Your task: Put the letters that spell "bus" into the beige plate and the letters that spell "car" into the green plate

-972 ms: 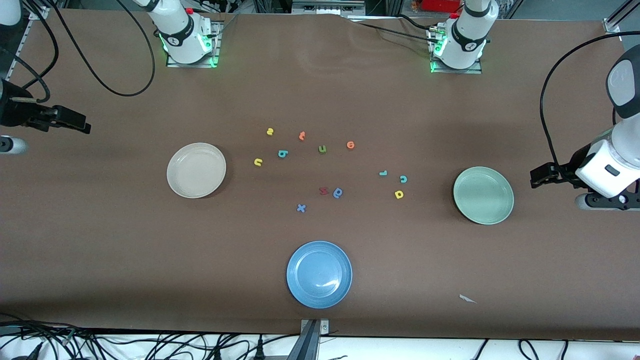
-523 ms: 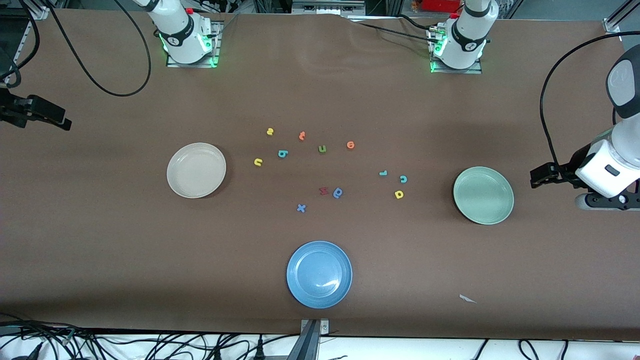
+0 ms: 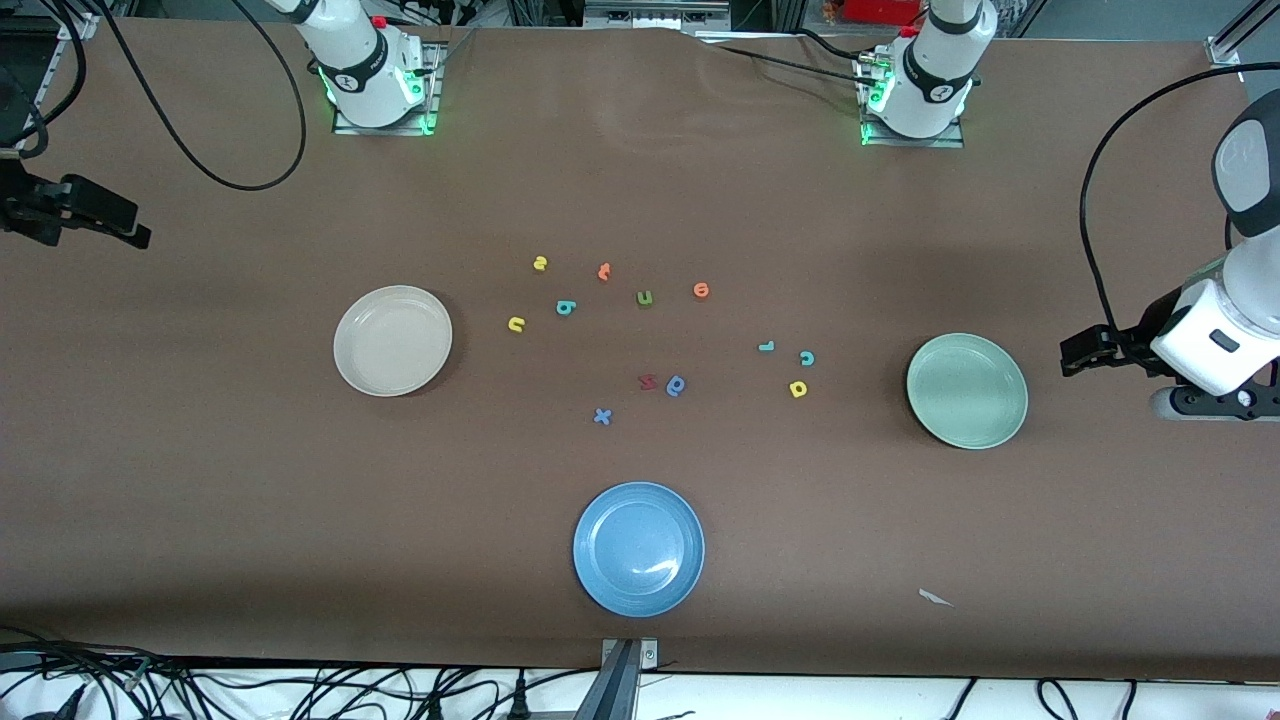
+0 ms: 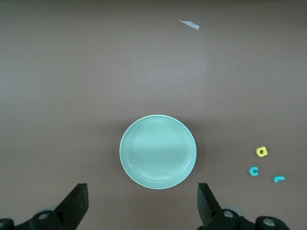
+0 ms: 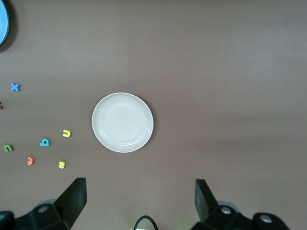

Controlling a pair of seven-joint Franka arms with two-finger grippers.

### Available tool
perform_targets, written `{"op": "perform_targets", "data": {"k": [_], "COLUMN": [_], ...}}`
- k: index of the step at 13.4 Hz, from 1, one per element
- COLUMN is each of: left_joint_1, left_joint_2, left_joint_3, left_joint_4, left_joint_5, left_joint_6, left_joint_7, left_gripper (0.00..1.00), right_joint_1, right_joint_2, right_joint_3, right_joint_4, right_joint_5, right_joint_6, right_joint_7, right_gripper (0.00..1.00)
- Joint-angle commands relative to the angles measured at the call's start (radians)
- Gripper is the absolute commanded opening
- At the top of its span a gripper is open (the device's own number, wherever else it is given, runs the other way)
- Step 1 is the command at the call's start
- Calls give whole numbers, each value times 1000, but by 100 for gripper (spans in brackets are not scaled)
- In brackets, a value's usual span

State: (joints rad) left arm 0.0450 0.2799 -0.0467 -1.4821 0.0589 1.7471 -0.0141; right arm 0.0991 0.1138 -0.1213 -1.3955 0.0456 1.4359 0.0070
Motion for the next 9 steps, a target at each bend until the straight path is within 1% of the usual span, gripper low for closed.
{"op": "perform_targets", "data": {"k": [1, 7, 9], "left_joint_1": [-7, -7, -7], "left_joint_2": [-15, -10, -10], "left_joint_3": [10, 10, 10], "left_joint_4": [-15, -15, -15], "left_joint_5": [-31, -31, -31], "left_joint_6": [3, 3, 3], "left_joint_7": [13, 13, 13], "left_gripper": [100, 100, 100], "right_joint_1": [28, 36, 36], "right_joint_2": [17, 27, 44], "right_joint_3": [0, -1, -3], "right_joint_4": [4, 3, 1], "right_joint_5": [19, 19, 13], "right_joint_6": [-14, -15, -3], "right_joint_7": [5, -8, -10], "right_gripper": [100, 100, 100]}}
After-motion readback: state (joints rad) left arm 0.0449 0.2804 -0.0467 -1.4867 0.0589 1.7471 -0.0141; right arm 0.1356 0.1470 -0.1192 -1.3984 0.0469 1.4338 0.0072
